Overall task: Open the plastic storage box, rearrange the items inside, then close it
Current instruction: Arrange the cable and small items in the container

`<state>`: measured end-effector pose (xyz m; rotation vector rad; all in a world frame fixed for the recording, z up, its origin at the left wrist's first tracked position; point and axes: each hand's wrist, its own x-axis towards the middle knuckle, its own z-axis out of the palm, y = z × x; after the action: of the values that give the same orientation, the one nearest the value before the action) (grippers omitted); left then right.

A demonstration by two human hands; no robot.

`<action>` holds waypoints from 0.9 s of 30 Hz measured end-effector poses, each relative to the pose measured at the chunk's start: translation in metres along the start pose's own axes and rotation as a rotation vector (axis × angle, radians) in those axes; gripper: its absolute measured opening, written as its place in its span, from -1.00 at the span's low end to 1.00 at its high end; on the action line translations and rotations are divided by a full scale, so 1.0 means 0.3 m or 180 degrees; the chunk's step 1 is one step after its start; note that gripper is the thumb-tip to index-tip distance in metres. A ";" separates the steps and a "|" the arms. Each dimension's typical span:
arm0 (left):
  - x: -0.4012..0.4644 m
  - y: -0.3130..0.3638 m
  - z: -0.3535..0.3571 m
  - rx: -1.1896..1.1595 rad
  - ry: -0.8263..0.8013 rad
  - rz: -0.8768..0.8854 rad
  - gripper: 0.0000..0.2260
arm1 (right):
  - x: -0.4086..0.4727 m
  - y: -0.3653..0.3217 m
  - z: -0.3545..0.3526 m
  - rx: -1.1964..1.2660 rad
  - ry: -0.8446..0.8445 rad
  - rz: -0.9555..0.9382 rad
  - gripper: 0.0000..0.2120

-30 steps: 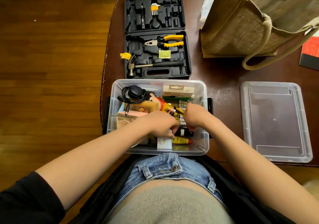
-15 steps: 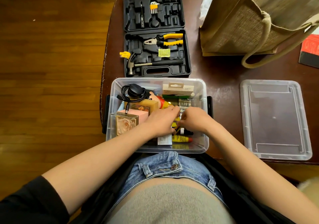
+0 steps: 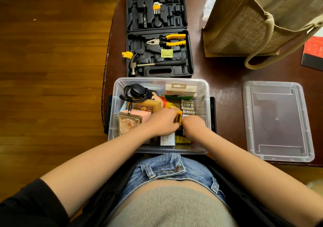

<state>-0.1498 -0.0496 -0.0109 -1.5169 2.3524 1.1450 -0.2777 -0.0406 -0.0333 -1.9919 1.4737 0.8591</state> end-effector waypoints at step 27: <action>-0.045 -0.096 -0.262 -0.3162 0.0969 -0.1125 -0.80 | -0.119 -0.033 -0.219 0.2196 -0.1139 -0.0886 -0.82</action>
<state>-0.0969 -0.0964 0.0359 -2.3813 1.5200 2.2577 -0.2635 -0.0626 0.0373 -1.3916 1.0576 0.4623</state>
